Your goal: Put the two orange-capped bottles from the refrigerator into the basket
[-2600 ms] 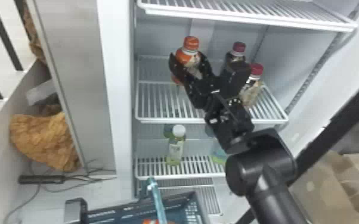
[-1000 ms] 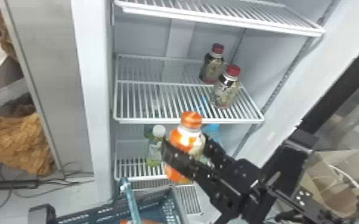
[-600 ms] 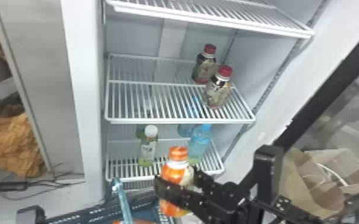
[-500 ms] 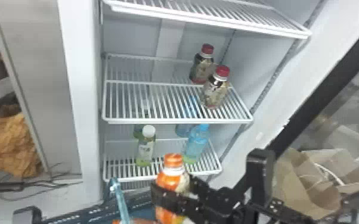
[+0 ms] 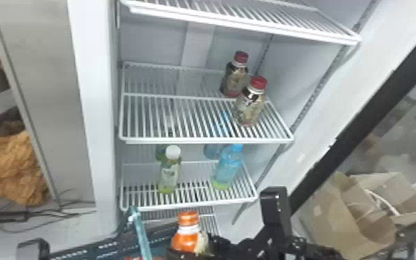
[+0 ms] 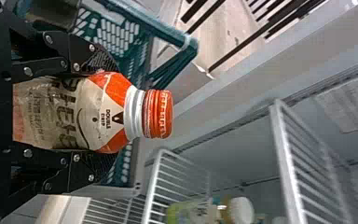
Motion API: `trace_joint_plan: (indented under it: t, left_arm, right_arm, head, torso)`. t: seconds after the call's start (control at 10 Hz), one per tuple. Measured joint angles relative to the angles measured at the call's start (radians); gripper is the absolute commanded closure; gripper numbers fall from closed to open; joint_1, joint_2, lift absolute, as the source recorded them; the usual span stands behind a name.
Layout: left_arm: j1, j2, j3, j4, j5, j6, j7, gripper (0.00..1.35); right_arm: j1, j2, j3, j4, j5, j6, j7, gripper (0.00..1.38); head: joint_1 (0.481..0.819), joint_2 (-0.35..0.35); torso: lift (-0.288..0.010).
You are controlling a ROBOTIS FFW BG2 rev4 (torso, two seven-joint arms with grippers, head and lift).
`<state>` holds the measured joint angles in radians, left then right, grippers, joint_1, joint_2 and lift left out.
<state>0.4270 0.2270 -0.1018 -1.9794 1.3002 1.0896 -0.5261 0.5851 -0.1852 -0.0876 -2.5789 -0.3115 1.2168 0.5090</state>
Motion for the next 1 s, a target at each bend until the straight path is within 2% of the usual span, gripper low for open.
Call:
trace_joint_plan:
  t: [0.1, 0.2, 0.3, 0.4, 0.5, 0.8, 1.0]
  left_arm:
    - [0.000, 0.000, 0.000, 0.000, 0.000, 0.000, 0.000, 1.21]
    - [0.000, 0.000, 0.000, 0.000, 0.000, 0.000, 0.000, 1.21]
    - [0.000, -0.001, 0.000, 0.000, 0.000, 0.000, 0.000, 1.21]
    - [0.000, -0.001, 0.001, 0.000, 0.000, 0.000, 0.000, 1.21]
    - [0.002, -0.002, 0.002, 0.000, 0.000, 0.000, 0.000, 1.21]
    - [0.005, -0.003, 0.005, 0.000, 0.000, -0.001, 0.000, 1.21]
    - [0.007, -0.003, 0.006, 0.000, 0.001, -0.002, 0.001, 1.21]
  right_arm:
    - [-0.016, -0.002, 0.006, 0.022, -0.002, 0.025, 0.006, 0.86]
    - [-0.033, -0.004, 0.014, 0.046, -0.003, 0.042, 0.013, 0.67]
    - [-0.048, -0.007, 0.020, 0.067, -0.003, 0.051, 0.022, 0.40]
    - [-0.057, -0.009, 0.023, 0.079, -0.001, 0.055, 0.027, 0.21]
    - [-0.061, -0.010, 0.025, 0.086, 0.003, 0.058, 0.033, 0.08]
    - [-0.069, -0.011, 0.024, 0.090, 0.011, 0.039, 0.044, 0.10]
    - [-0.065, -0.007, 0.024, 0.083, 0.022, -0.060, 0.046, 0.10]
  head:
    - [0.695, -0.331]
    - [0.695, -0.328]
    - [0.695, -0.324]
    - [0.695, -0.322]
    - [0.695, -0.322]
    - [0.695, -0.318]
    - [0.695, -0.307]
  torso:
    - [-0.040]
    - [-0.040]
    - [-0.040]
    - [-0.040]
    - [-0.040]
    - [-0.040]
    - [-0.040]
